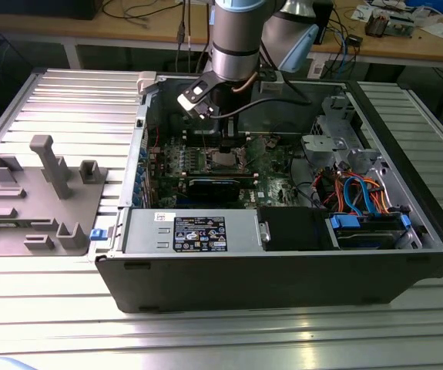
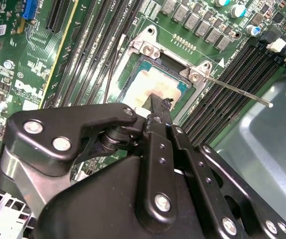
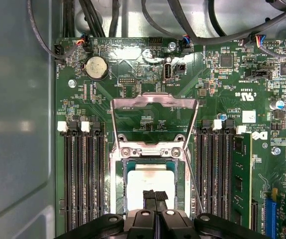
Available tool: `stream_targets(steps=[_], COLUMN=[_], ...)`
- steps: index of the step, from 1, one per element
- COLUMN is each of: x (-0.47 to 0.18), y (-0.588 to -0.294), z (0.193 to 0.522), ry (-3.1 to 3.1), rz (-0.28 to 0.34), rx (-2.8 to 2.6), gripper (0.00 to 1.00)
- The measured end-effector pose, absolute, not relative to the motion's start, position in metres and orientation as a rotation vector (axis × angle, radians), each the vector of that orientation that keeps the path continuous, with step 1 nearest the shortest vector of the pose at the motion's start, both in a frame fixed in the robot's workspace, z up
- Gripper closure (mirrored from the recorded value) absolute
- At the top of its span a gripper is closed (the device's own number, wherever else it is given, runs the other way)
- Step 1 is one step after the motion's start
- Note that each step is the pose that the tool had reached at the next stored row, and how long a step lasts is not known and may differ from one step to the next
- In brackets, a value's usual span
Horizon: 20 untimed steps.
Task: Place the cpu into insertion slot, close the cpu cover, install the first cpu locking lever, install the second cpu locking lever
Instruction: 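Close the cpu cover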
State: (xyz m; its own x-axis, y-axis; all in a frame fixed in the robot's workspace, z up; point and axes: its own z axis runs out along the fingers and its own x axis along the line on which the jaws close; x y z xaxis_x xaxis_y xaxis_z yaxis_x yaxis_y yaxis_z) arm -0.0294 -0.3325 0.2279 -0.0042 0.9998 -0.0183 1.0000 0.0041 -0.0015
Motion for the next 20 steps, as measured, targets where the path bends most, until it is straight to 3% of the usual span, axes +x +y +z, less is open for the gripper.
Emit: stream_targets(steps=[20], x=[-0.029], y=[-0.333], z=[0.243], ry=[2.218], rz=[-0.022], rx=[2.208], gripper=[0.89])
